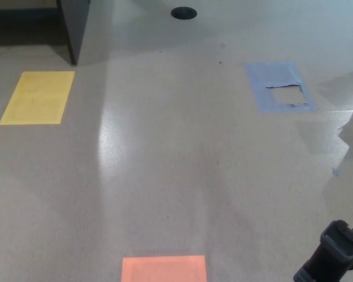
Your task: A phone stand is kept on the floor and the robot uses both its hands to grab it and uses its left hand to extend the phone stand by pulling it upwards
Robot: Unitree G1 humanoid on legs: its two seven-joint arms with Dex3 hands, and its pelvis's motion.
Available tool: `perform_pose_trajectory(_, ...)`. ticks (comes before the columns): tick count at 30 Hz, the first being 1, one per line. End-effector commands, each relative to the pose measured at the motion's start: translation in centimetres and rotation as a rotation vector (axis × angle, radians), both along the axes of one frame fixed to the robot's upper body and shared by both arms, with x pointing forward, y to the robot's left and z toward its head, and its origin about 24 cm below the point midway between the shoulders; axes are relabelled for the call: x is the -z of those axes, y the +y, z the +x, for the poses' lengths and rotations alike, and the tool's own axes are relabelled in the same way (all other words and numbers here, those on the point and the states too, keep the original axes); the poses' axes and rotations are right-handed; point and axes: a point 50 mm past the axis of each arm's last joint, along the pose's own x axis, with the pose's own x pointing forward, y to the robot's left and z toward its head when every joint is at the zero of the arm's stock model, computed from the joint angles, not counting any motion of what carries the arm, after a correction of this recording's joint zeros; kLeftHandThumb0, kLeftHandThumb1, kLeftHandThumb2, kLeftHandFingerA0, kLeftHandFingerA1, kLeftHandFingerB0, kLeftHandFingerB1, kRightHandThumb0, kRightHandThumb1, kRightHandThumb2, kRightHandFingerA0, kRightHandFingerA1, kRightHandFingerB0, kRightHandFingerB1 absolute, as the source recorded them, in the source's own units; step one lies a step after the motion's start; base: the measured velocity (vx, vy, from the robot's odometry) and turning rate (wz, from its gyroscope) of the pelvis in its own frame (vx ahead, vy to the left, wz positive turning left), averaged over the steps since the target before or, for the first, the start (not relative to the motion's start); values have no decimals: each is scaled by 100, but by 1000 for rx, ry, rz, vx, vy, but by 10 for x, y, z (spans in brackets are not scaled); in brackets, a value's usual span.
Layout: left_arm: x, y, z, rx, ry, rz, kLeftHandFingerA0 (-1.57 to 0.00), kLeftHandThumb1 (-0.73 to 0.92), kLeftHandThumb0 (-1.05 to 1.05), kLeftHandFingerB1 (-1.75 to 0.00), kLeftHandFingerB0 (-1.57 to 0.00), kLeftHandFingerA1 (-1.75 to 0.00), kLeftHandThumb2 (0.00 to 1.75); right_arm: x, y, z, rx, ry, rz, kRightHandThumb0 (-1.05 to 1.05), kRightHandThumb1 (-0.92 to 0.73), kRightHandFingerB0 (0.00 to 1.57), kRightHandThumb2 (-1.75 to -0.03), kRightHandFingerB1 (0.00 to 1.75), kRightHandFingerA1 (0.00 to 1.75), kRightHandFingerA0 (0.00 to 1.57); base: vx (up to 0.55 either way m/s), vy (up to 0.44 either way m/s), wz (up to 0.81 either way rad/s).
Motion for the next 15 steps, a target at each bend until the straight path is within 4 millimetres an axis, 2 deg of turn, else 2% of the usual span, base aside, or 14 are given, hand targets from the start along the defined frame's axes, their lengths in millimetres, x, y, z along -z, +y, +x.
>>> perform_pose_trajectory(1, -43, 8, -15, 115, -441, 117, -19, 54, -35, -31, -25, -28, 57, -20, -19, -9, -134, -74, -92, -75, -48, 0, -40, 1, 17, 0, 0, 0, 0)
perform_pose_trajectory(2, -44, 8, -15, 94, -435, 153, -27, 49, -8, -32, -29, -30, 55, -19, -20, -6, -75, -97, -47, -40, -15, 0, -103, 1, 18, 0, 0, 0, 0)
perform_pose_trajectory(3, -45, 8, -14, 80, -437, 176, -29, 50, -8, -32, -31, -31, 55, -19, -20, -4, -42, -112, -8, -33, -7, 0, -121, 15, 29, 0, 0, 0, 0)
perform_pose_trajectory(4, -46, 7, -14, 73, -443, 187, -29, 50, -8, -32, -31, -31, 55, -20, -20, -2, -32, -119, 21, -33, -7, 0, -121, 15, 29, 0, 0, 0, 0)
perform_pose_trajectory(5, -46, 9, -14, 63, -442, 193, -22, 36, -8, -50, -20, -52, 84, -19, -20, -1, -1, -122, 46, -28, -5, 0, -135, 35, 47, 0, 0, 0, 0)
perform_pose_trajectory(7, -46, 9, -14, 59, -444, 196, -22, 36, -8, -50, -20, -52, 84, -19, -20, -1, 11, -124, 58, -28, -5, 0, -135, 35, 47, 0, 0, 0, 0)
perform_pose_trajectory(8, -46, 12, -13, 50, -450, 207, -35, 55, -17, -33, -33, -35, 59, -21, -24, 0, 61, -145, -77, -49, -17, 18, -105, 77, 69, 0, 0, 0, 0)
perform_pose_trajectory(9, -46, 13, -13, 47, -454, 212, -35, 55, -17, -33, -33, -35, 59, -22, -25, 0, 81, -161, -137, -49, -17, 18, -105, 77, 69, 0, 0, 0, 0)
perform_pose_trajectory(10, -46, 14, -13, 44, -455, 208, -36, 57, -13, -32, -36, -34, 57, -23, -27, 1, 101, -178, -182, -60, -22, 55, -98, 94, 77, 22, 0, 0, 0)
perform_pose_trajectory(11, -46, 15, -13, 43, -458, 219, -37, 57, -16, -34, -40, -34, 57, -25, -28, 1, 147, -198, -192, -66, -25, 88, -95, 98, 109, 81, 0, 0, 0)
perform_pose_trajectory(13, -46, 15, -13, 43, -461, 225, -37, 57, -16, -34, -40, -34, 57, -26, -29, 1, 163, -203, -190, -66, -25, 88, -95, 98, 109, 81, 0, 0, 0)
perform_pose_trajectory(14, -46, 16, -13, 39, -473, 231, -45, 53, -22, -39, -45, -39, 62, -25, -30, -1, 194, -212, -163, -64, -30, 107, -90, 99, 109, 115, 0, 0, 0)
perform_pose_trajectory(15, -45, 18, -13, 34, -490, 239, -45, 53, -22, -39, -45, -39, 62, -25, -31, -3, 240, -225, -124, -64, -30, 107, -90, 99, 109, 115, 0, 0, 0)
